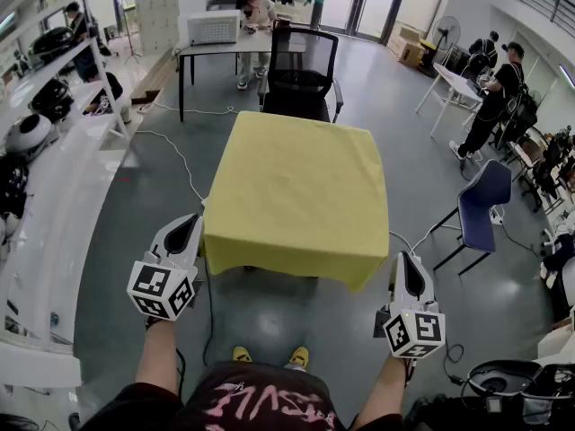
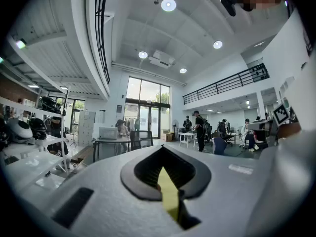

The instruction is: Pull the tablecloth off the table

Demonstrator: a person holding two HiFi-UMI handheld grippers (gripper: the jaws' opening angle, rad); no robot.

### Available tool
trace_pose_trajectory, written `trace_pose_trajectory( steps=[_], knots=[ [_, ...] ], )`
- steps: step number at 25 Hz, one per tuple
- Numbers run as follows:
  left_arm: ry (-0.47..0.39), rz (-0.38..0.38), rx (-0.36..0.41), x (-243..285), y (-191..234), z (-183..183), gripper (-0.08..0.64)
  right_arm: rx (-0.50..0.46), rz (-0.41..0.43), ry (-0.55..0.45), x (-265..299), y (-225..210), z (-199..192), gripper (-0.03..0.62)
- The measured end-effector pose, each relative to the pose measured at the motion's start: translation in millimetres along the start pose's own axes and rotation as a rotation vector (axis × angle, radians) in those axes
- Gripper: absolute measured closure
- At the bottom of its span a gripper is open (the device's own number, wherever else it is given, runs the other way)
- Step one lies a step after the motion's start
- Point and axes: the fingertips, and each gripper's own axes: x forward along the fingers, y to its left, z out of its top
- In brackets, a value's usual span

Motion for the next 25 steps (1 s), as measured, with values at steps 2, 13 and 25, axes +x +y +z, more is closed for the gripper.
trace_pose_trajectory(
  steps=[2, 13, 25],
  knots=[
    [-0.001, -0.003, 0.000, -1, 5, 0, 0.555, -0.002, 0.002, 0.001, 2, 5, 0, 0.581],
    [0.008, -0.043, -0.025, -2, 25, -14, 0.555, -0.026, -0.054, 0.003, 1, 21, 1, 0.580],
    [0.061, -0.067, -0.063, 31, 27, -44, 0.555, -0.008, -0.128, 0.066, 7, -14, -31, 0.580]
  ],
)
